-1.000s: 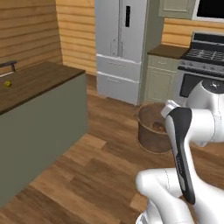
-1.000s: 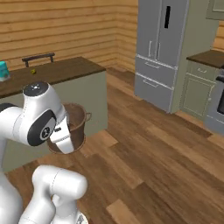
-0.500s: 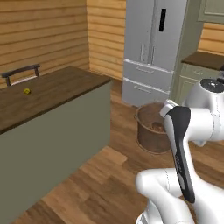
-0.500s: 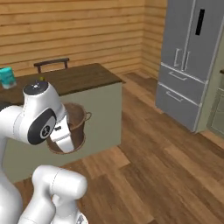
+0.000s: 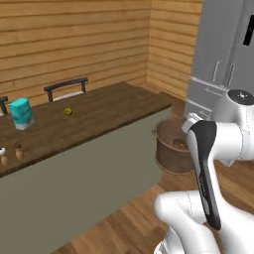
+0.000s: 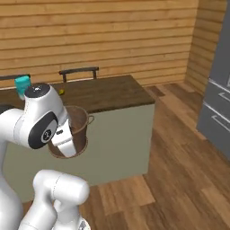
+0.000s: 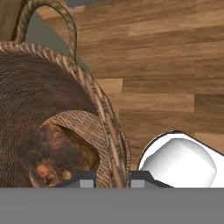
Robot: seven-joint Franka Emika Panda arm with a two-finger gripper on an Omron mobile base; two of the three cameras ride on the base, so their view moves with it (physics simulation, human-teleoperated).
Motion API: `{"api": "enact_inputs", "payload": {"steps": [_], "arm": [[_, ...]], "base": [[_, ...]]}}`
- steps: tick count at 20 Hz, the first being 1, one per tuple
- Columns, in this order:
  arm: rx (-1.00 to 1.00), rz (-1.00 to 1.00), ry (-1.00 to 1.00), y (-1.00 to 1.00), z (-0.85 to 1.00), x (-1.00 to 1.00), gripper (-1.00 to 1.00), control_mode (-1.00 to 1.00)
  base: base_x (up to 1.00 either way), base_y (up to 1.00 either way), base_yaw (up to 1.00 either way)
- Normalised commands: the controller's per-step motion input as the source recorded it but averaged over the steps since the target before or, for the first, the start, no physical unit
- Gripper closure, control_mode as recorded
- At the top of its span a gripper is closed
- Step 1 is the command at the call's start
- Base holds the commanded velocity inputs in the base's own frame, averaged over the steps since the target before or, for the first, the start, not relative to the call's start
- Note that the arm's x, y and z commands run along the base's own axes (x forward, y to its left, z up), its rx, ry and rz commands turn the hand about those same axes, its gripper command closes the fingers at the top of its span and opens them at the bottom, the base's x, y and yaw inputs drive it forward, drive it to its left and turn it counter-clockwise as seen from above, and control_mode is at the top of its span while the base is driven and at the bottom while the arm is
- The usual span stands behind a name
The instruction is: Open the cabinet, pick up the bread from the cabinet and place it in the basket. Then move the basket to the dining counter.
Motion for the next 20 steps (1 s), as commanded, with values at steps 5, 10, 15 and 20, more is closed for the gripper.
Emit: {"api": "enact_inputs", "payload": {"steps": [5, 10, 15, 20], "arm": [[0.0, 0.0, 0.0, 0.0, 0.0, 0.0, 1.0, 1.0], [0.0, 0.0, 0.0, 0.0, 0.0, 0.0, 1.0, 1.0], [0.0, 0.0, 0.0, 0.0, 0.0, 0.0, 1.0, 1.0], [0.0, 0.0, 0.0, 0.0, 0.0, 0.0, 1.0, 1.0]], "base": [[1.0, 0.0, 0.43], [1.0, -0.16, 0.37], [1.0, -0.53, 0.27], [0.84, -0.6, 0.27]]}}
